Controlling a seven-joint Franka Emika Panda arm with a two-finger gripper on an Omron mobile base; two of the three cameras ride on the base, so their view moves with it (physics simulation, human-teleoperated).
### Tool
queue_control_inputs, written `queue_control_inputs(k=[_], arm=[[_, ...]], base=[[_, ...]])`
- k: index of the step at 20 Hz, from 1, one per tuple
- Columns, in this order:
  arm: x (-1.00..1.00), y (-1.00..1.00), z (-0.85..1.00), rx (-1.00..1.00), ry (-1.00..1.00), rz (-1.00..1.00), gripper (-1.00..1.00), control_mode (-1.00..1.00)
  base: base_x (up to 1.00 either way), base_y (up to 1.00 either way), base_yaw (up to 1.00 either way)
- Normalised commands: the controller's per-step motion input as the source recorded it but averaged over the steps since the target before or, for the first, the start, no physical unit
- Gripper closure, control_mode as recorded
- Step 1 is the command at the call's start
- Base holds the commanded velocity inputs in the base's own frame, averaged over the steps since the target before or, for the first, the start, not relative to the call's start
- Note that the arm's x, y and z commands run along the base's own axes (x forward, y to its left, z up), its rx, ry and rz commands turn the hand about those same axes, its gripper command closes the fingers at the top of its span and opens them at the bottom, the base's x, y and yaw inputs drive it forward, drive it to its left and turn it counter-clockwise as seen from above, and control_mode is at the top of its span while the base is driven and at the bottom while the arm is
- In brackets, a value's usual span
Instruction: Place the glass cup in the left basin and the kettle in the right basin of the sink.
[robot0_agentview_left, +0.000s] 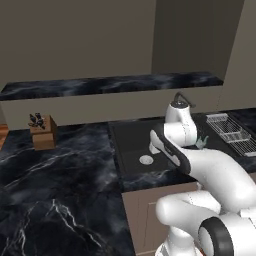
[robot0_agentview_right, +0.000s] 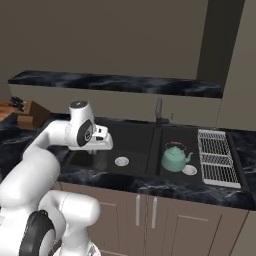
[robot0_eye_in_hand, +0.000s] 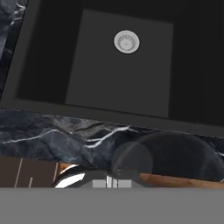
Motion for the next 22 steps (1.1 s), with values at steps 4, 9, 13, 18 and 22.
queue_control_inputs(k=[4,9,13,18,22], arm=[[0.46,0.00,-0.09,0.00,0.00,0.00,1.00,-1.00],[0.48,0.00,-0.10,0.00,0.00,0.00,1.00,-1.00],[0.37,0.00,-0.04,-0.01,0.00,0.00,1.00,-1.00],[0.30,0.00,-0.11,-0.04,0.00,0.00,1.00,-1.00],[0.24,0.00,-0.27,-0.04,0.00,0.00,1.00,-1.00]], base=[[0.00,0.00,0.00],[0.00,0.00,0.00],[0.00,0.00,0.00],[0.00,0.00,0.00],[0.00,0.00,0.00]])
